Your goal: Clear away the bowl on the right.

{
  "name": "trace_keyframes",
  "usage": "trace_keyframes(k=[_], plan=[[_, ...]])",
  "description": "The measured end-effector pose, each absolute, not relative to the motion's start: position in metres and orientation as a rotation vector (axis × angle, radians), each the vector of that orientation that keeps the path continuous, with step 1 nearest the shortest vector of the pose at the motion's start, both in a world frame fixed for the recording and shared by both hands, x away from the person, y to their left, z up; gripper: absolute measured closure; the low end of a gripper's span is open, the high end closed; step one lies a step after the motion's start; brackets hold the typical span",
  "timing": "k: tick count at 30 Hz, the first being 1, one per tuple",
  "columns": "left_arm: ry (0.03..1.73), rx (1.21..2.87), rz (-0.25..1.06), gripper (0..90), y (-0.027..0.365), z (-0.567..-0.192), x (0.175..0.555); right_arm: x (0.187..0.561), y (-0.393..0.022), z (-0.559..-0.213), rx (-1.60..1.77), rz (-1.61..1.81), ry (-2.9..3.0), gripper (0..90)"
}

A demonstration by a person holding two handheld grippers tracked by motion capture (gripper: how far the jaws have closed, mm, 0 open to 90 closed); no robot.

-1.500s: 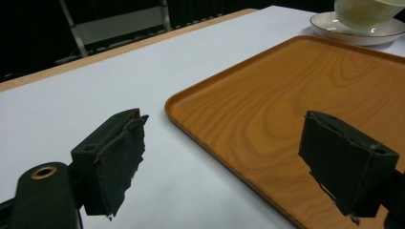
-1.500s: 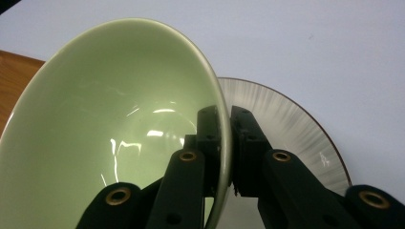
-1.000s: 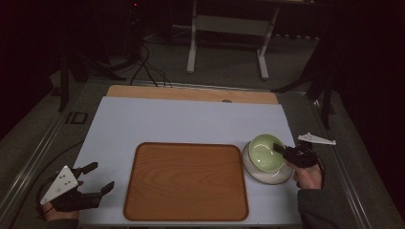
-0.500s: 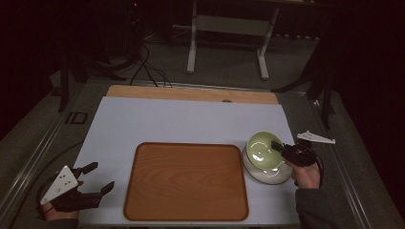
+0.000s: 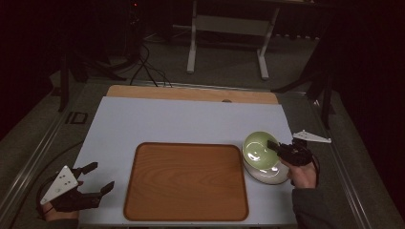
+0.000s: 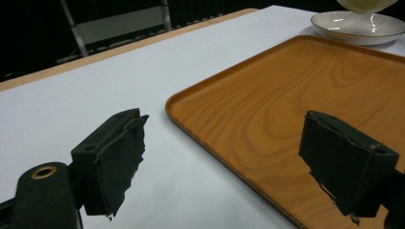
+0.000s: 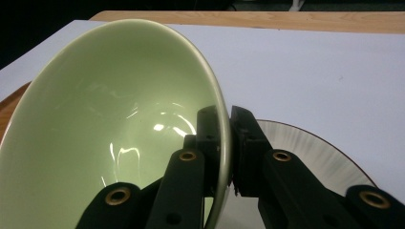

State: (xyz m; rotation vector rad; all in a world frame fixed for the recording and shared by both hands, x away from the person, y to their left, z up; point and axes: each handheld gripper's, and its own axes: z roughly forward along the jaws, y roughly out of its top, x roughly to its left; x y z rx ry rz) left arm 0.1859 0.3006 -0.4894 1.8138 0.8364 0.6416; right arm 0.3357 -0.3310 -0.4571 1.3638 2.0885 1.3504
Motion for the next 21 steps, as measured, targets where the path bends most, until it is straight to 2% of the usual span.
trace_keyframes(k=[21], plan=[[0.837, 1.814, 0.642, 15.4, 0.301, -0.49, 0.186, 0.333, -0.311, -0.452, 1.31, 1.371, 2.124, 82.9]])
